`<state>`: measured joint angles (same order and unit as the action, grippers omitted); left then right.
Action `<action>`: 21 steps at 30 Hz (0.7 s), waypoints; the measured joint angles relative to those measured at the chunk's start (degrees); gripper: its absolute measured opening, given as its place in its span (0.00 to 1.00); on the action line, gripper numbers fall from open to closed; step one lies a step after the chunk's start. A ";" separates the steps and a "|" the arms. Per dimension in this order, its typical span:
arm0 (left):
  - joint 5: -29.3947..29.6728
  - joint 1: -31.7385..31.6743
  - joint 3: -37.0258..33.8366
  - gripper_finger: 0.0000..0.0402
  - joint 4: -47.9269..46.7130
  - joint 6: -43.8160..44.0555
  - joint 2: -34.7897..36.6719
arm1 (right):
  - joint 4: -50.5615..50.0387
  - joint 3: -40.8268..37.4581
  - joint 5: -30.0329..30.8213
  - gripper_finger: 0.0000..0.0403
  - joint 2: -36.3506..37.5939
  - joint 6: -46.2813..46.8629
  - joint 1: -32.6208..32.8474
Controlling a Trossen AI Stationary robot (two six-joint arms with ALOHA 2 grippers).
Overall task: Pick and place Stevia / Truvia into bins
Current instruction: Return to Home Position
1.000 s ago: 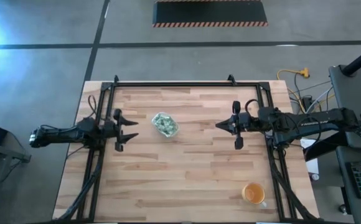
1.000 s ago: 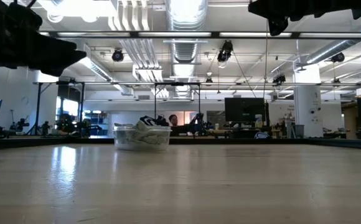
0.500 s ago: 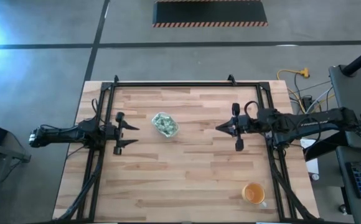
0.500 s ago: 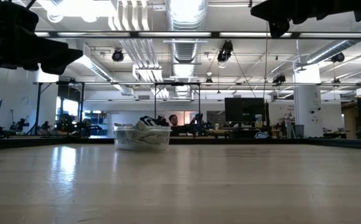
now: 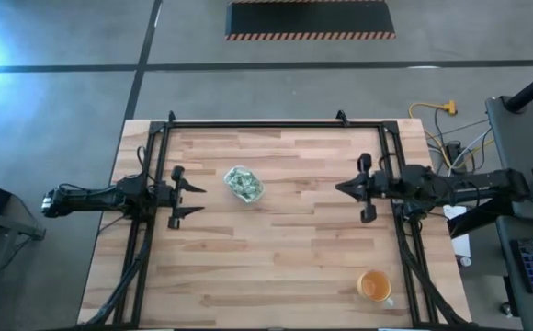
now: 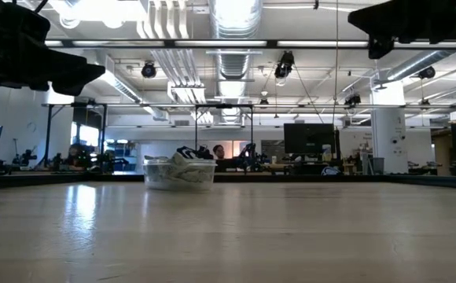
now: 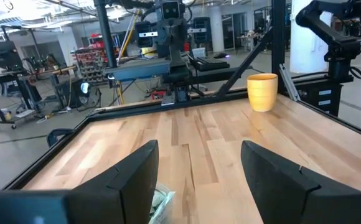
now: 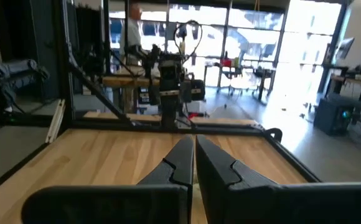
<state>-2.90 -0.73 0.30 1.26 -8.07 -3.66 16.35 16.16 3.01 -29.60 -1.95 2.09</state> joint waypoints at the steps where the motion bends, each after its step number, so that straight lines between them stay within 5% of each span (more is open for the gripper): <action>1: 0.02 0.00 0.00 0.53 0.00 -0.01 -0.02 | 0.08 -1.20 0.02 0.02 1.92 0.24 0.00; 21: 0.13 0.00 -0.02 0.53 0.00 -0.01 -0.04 | -6.20 -14.18 -1.07 0.02 25.04 6.36 -0.03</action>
<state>-2.76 -0.73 0.27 1.26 -8.08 -3.70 10.15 1.98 1.93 -4.56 4.41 2.06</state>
